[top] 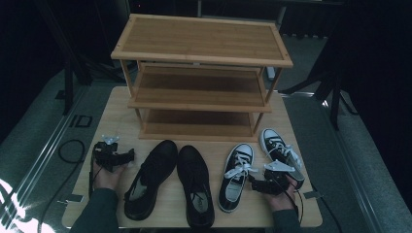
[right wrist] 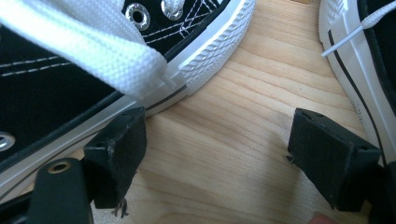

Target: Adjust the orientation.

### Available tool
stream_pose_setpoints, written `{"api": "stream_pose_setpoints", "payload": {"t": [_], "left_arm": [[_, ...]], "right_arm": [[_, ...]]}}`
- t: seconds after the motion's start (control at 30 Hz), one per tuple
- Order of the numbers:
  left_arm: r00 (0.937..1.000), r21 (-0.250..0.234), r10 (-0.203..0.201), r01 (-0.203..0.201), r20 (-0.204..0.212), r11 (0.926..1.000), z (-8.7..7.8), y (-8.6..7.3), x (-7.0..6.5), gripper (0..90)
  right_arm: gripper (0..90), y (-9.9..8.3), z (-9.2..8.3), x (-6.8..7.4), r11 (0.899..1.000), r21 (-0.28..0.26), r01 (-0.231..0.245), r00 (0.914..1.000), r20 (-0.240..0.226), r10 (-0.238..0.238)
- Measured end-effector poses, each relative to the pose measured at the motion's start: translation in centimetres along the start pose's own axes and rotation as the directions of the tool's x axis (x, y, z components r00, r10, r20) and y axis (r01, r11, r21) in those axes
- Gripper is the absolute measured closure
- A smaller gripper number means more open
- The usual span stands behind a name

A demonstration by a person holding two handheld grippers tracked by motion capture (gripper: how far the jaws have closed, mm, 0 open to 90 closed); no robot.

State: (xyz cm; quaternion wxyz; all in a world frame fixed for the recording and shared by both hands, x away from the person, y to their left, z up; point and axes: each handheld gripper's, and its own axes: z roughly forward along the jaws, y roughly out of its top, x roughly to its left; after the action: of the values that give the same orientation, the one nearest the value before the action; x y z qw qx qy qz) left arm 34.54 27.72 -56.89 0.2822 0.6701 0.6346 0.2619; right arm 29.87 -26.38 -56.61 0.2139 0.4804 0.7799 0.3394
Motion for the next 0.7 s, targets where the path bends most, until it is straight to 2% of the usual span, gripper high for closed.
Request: {"api": "stream_pose_setpoints", "payload": {"t": [0.43,0.6,0.63,0.7], "left_arm": [[0.9999,0.001,0.009,-0.009,0.010,1.0000,-0.2,0.0,0.3,16.2],[0.9999,0.015,0.006,-0.006,0.013,0.9999,-0.9,0.0,0.7,39.6],[0.9998,0.021,0.009,-0.009,0.019,0.9997,-1.2,0.0,0.8,41.4],[0.9984,0.019,0.003,-0.004,0.057,0.9998,-1.6,0.2,0.9,43.8]], "right_arm": [[19.5,0.0,0.0,0.0,1.000,0.001,0.001,1.0000,0.000,-0.001],[19.5,0.0,0.0,0.0,1.000,0.001,0.001,1.0000,-0.001,-0.001],[19.5,0.0,0.0,0.0,1.000,0.001,0.001,1.0000,-0.001,-0.001],[19.5,0.0,0.0,0.0,1.000,0.001,0.001,1.0000,-0.001,-0.001]]}}
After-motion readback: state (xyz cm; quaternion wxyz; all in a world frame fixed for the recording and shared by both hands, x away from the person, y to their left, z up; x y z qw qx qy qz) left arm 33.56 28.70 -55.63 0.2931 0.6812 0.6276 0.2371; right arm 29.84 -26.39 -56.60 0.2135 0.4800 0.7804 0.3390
